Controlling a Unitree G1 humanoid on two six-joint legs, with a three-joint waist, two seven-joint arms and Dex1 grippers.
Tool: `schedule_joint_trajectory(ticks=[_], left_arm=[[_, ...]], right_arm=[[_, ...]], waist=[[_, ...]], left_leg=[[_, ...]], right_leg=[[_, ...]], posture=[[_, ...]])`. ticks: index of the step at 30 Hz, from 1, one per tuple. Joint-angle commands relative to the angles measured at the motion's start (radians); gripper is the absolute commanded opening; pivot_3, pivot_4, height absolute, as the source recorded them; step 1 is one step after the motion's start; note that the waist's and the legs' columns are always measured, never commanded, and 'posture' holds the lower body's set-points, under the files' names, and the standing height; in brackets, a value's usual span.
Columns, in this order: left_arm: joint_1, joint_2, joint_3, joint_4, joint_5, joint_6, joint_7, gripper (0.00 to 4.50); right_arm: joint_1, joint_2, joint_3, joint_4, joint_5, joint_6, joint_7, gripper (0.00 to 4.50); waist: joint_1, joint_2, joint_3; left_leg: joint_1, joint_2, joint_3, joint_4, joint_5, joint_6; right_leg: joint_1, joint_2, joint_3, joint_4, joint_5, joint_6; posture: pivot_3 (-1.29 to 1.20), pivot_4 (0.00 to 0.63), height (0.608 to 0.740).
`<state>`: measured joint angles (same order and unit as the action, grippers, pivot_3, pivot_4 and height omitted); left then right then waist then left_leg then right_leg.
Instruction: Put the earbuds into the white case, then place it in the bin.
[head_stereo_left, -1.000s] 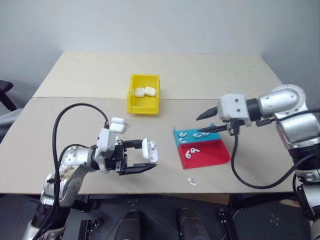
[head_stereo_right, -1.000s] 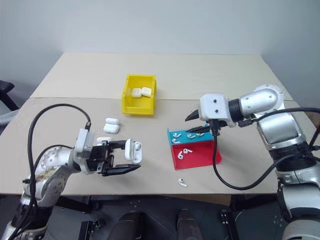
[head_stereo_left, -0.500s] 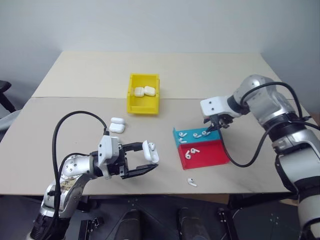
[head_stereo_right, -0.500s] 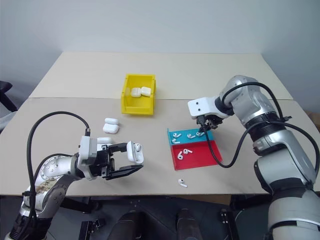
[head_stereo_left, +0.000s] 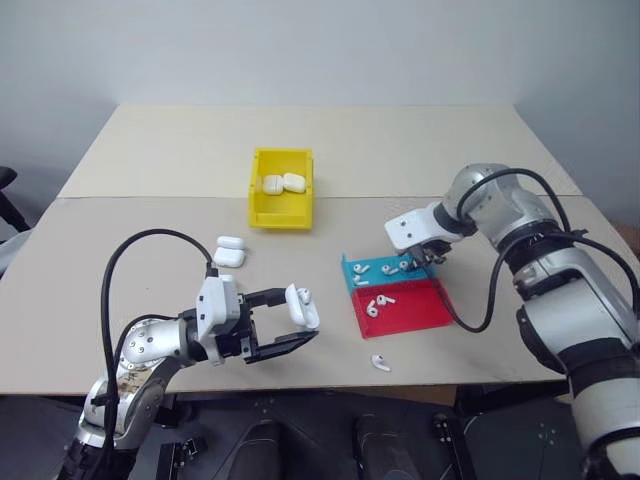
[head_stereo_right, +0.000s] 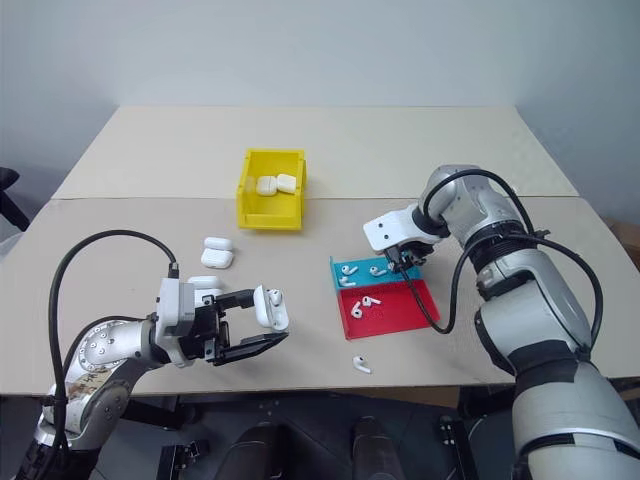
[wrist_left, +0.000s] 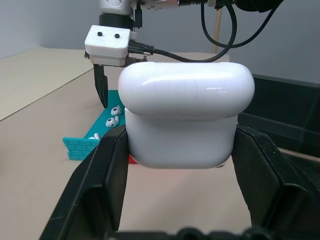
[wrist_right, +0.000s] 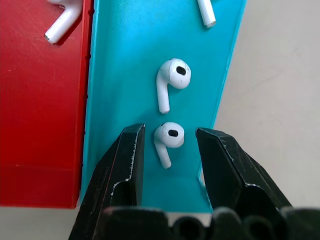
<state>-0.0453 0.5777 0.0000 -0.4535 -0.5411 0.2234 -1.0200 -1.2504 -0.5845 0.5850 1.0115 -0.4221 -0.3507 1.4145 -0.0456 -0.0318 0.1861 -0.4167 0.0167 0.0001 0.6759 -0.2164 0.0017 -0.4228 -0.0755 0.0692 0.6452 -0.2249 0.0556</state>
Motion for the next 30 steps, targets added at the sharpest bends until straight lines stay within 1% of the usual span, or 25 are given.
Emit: schedule_joint_trajectory(ticks=[1,9,17,30], left_arm=[[0.004,0.004,-0.001,-0.050,-0.012,-0.002,0.011,2.78],[0.003,0.011,-0.002,-0.047,-0.009,-0.004,0.016,2.78],[-0.002,0.016,-0.004,-0.043,-0.007,-0.003,0.018,2.78],[0.011,0.022,-0.007,-0.055,-0.006,-0.006,0.021,2.78]], right_arm=[[-0.048,0.001,-0.003,0.035,-0.031,-0.044,-0.016,2.05],[-0.067,0.025,-0.015,0.102,-0.054,-0.099,-0.035,2.05],[-0.074,0.037,-0.026,0.121,-0.050,-0.112,-0.008,2.05],[-0.066,0.038,-0.014,0.142,-0.090,-0.136,-0.055,2.05]], waist=[[0.000,0.000,0.000],[-0.002,0.000,0.000],[-0.002,0.001,0.000],[-0.002,0.001,0.000]], left_leg=[[0.000,0.000,0.000,0.000,0.000,0.000],[0.001,0.000,0.000,0.000,0.000,0.000],[0.001,0.000,0.000,0.000,0.000,0.000],[0.001,0.000,0.000,0.000,0.000,0.000]], right_leg=[[0.000,0.000,0.000,0.000,0.000,0.000],[0.000,0.000,0.000,0.000,0.000,0.000],[0.000,0.000,0.000,0.000,0.000,0.000],[0.000,0.000,0.000,0.001,0.000,0.000]], posture=[[0.00,0.150,0.740],[0.00,0.150,0.740],[0.00,0.150,0.740],[0.00,0.150,0.740]])
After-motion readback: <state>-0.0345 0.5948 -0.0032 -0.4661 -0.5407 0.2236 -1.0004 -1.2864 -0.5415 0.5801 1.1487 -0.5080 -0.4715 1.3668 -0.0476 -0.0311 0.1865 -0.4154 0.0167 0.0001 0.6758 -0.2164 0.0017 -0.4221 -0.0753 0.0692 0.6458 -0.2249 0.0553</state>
